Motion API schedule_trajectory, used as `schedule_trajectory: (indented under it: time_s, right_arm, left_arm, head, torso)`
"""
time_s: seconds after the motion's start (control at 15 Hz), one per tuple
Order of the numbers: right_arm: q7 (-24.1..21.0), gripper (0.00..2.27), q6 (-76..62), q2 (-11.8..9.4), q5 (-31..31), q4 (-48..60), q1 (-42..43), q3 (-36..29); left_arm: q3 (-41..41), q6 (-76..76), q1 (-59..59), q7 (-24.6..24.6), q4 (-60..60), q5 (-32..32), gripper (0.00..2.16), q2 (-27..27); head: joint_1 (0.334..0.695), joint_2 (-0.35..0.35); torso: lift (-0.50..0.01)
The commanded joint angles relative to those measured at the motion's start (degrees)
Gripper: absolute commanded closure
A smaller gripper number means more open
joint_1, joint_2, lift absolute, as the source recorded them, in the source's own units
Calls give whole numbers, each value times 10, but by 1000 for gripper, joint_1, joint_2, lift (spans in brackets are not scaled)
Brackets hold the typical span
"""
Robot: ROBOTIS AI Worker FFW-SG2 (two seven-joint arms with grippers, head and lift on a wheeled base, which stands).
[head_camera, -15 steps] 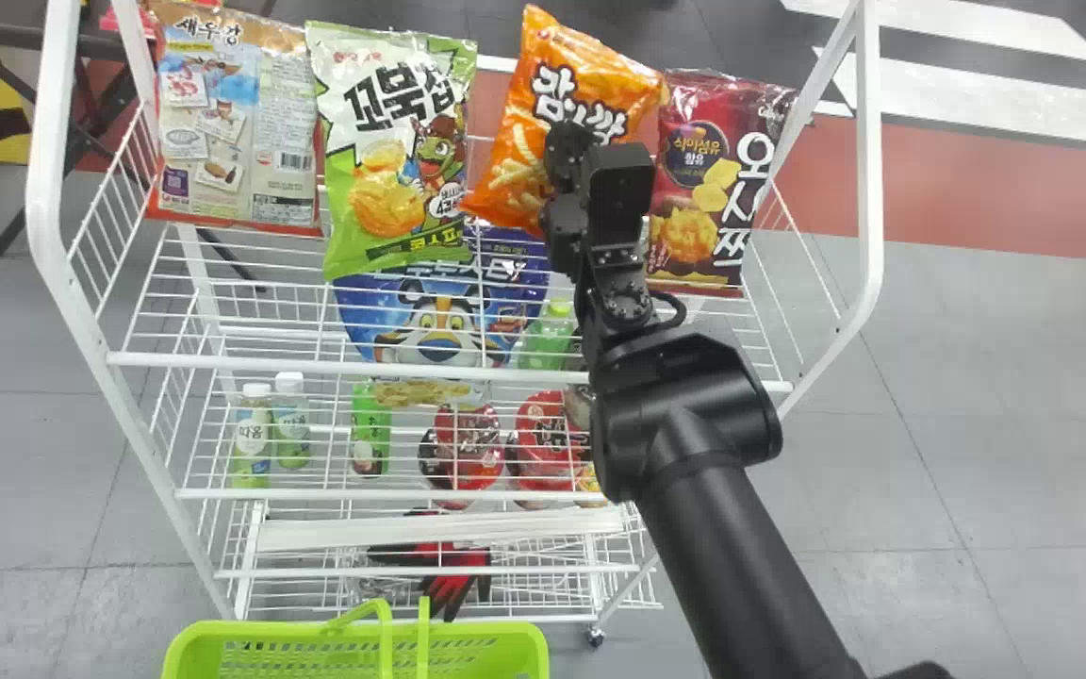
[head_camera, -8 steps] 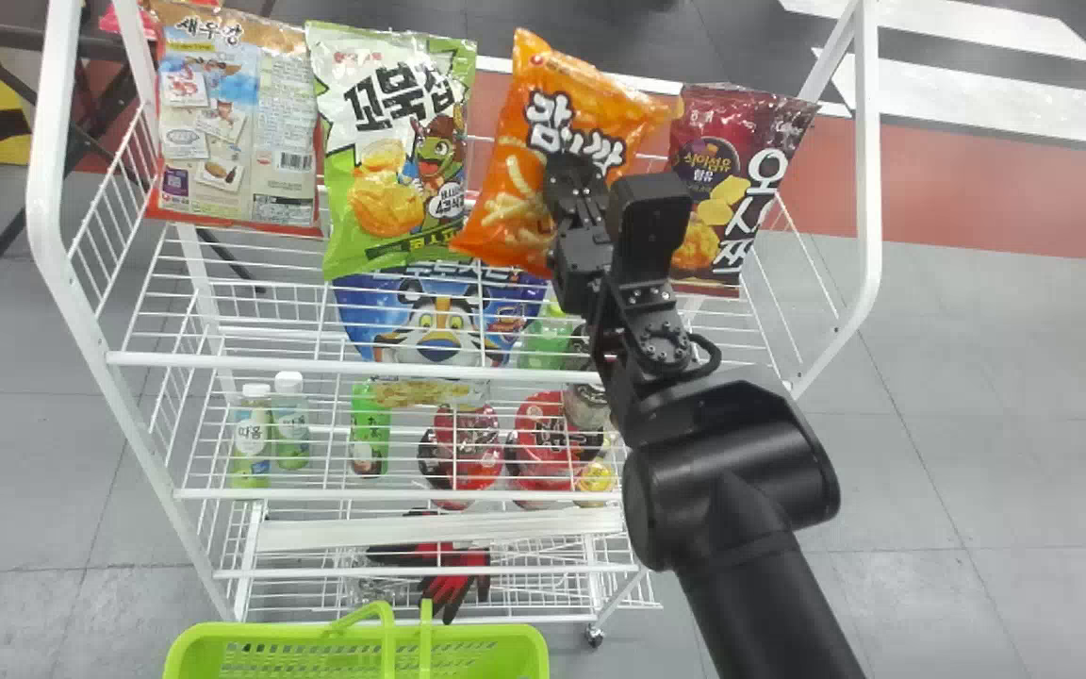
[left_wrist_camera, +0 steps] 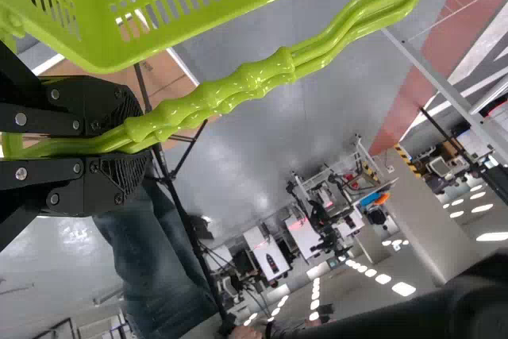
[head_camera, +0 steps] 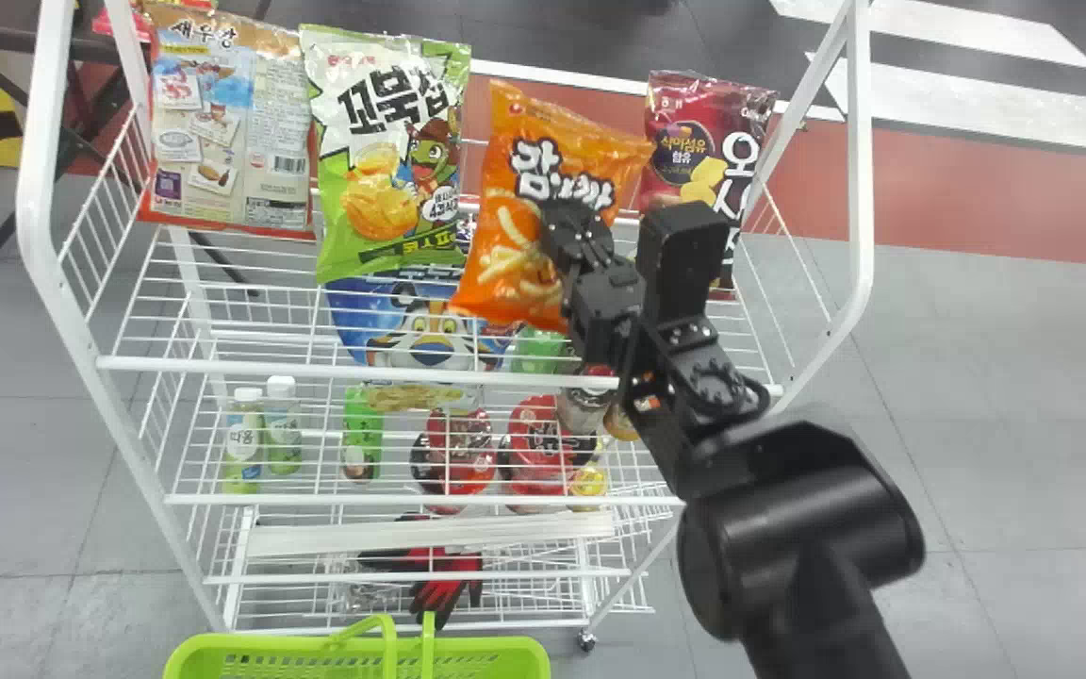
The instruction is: Hold basket handle with left hand then pick Gamjakkang with right hand and place into basket
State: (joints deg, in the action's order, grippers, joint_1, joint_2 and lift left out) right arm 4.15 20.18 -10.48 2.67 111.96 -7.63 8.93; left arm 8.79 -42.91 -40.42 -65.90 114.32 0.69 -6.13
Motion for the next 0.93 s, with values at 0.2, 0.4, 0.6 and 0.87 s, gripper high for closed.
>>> schedule_trajectory:
  time_s: [0.2,0.4,0.6,0.87]
  right_arm:
    - [52,2240,111,-43,85,187,-149,-58]
    - [98,2240,144,-36,97,270,-238,-88]
    - [135,2240,209,-34,130,313,-296,-124]
    - [172,2240,316,-48,123,329,-343,-137]
  left_arm:
    - [10,-1,2,5,0,-10,2148,1]
    - [10,-1,1,7,0,-10,2148,2]
    - [9,1,0,6,0,-10,2148,2]
    - [6,6,0,6,-4,-8,2148,2]
  head:
    - [695,-322]
    - [695,-350]
    - [695,-350]
    - [695,-350]
  torso:
    - [-19]
    - [-19]
    - [-19]
    - [-19]
